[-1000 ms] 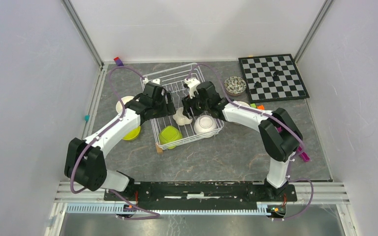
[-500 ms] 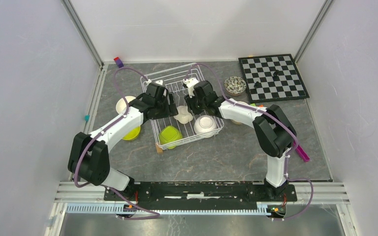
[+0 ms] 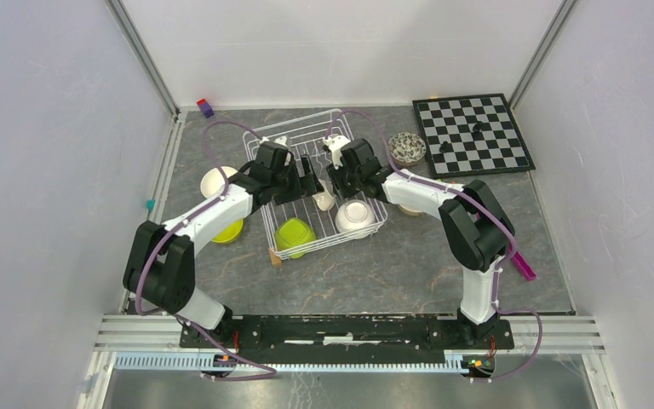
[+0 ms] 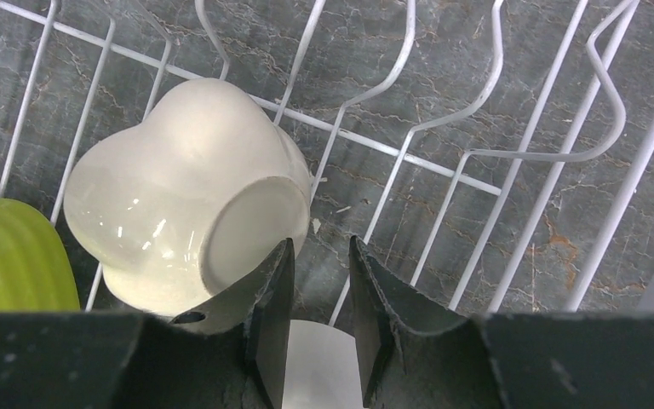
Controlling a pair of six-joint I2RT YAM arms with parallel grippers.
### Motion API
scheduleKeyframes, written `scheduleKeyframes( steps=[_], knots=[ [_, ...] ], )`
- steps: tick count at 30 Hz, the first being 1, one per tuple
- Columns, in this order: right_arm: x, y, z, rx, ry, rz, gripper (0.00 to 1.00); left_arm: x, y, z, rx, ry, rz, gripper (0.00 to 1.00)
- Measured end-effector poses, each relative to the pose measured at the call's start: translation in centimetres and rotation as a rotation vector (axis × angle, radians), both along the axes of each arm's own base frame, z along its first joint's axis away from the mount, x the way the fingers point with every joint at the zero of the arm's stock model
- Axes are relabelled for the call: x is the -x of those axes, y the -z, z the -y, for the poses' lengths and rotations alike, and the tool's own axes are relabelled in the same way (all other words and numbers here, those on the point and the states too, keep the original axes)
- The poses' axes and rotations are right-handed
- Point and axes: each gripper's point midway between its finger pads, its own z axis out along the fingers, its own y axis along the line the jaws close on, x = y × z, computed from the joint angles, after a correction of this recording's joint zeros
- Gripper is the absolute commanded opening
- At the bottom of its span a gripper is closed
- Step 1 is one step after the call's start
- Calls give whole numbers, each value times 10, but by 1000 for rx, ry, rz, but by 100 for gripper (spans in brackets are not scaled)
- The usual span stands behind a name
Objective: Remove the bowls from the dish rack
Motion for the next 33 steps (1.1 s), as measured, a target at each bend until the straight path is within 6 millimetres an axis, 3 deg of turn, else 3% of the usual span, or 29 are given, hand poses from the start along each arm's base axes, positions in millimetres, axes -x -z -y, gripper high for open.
scheduleKeyframes(
  steps=[5, 13, 20, 33],
  knots=[
    [1, 0, -1, -5, -13, -2, 36, -4, 10, 13, 62, 3, -26, 83],
    [0, 0, 0, -9, -14, -6, 36, -13, 20, 30, 136, 14, -47, 55],
    [4, -1, 11, -2, 1, -2, 35, -20, 26, 38, 166, 22, -47, 41],
    [-1, -49, 27, -26, 24, 97, 35, -31, 16, 60, 269, 64, -6, 17]
  ],
)
